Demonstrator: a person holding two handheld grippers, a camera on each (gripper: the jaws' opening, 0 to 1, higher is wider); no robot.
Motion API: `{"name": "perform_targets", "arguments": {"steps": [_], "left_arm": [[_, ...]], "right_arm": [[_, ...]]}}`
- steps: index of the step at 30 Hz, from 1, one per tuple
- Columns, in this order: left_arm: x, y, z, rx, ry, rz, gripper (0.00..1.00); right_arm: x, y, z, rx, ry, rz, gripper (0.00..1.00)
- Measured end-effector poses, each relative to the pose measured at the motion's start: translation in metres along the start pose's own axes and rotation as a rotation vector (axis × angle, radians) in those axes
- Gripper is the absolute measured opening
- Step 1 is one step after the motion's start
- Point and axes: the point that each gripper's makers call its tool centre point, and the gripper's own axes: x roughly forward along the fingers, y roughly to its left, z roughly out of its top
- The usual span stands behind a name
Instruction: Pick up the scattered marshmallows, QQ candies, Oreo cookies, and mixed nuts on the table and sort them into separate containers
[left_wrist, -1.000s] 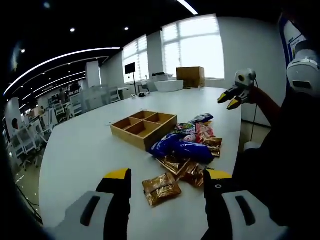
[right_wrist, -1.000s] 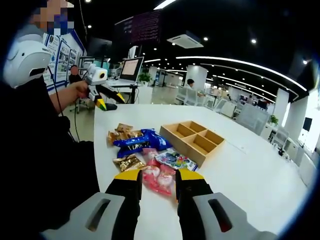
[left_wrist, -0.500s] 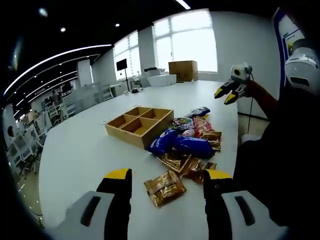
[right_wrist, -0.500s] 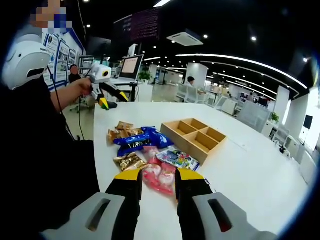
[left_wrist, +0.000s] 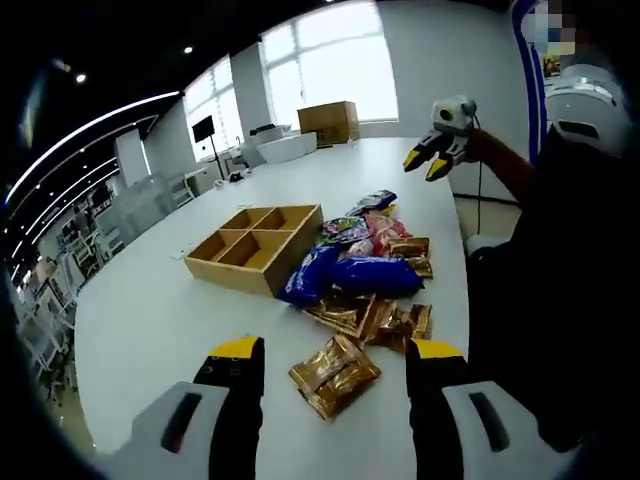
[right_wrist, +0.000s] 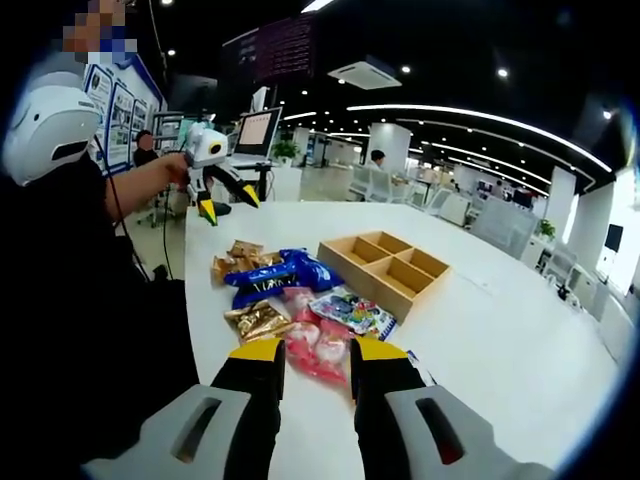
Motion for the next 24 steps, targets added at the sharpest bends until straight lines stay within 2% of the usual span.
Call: {"name": "perform_targets", "arguments": {"steps": [5,13,17,24], "left_arm": [[0.008,-0.006,-0.005,0.033,0.032,-0.068,0.61],[0.012,-0.003,-0.006,0.046,0.063,-0.099,0.62],[0.015,-0.006,-0.002,0.054,0.057,-0.14,0.62],[0.02,-0.007,-0.006,0.08,0.084,-0.19,0.59]], "right_arm": [[0.001,0.0,-0.001,0.009,-0.004,-0.003,0.22],[-0.002,-0.001,-0.003,0.021,-0.007,-0.008,0.22],[-0.003,-0.001,-0.004,0.028,-0.007,-0.009,0.22],[-0.005,-0.002,-0.003,0.029,-0.012,-0.007,0.22]]}}
